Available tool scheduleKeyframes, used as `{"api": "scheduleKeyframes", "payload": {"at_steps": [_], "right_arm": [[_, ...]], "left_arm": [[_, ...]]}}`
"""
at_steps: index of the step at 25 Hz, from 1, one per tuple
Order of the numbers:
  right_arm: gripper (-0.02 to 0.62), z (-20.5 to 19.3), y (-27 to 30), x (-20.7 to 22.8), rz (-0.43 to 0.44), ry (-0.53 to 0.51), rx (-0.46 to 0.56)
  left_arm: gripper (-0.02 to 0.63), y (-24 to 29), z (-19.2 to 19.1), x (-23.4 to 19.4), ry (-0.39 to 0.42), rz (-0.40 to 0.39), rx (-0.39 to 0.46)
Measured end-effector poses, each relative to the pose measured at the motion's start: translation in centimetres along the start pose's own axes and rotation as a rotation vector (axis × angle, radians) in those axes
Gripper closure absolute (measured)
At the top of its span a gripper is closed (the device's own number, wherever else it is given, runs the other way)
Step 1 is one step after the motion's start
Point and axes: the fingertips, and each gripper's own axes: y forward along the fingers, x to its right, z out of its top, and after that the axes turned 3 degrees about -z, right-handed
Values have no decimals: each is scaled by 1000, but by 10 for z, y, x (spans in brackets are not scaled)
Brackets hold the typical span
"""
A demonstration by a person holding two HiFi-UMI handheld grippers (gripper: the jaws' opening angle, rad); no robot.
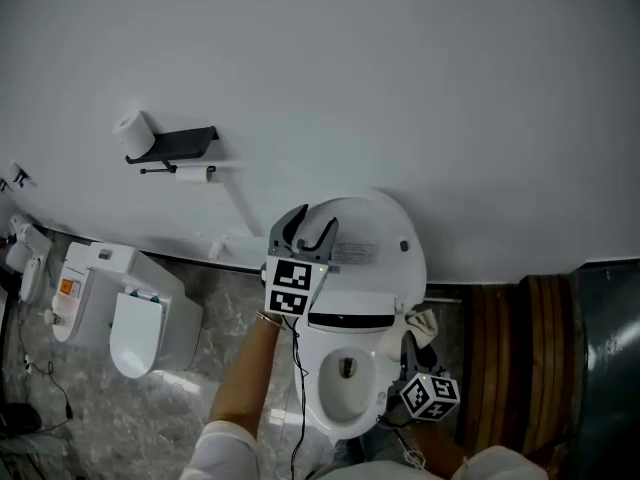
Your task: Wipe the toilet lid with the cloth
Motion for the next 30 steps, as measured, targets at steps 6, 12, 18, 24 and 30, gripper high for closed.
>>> {"api": "scheduleKeyframes", "payload": {"at_steps": [6,12,18,24,30], "right_arm": [[500,30,-9,14,-11,41,48],[500,33,-9,28,-31,53,51],[500,25,-16,15,-15,62,35],[500,20,-32,5,-3,77,18],[500,23,-63,-7,11,67,31]], "left_arm": [[382,54,-36,-20,162,-135,-280],[383,66,-61,-15,201,-207,-390],[385,56,-61,-9,285,-212,-404],[402,6,-52,15,338,-289,-380],[402,-77,-45,60,416,-408,-365]]}}
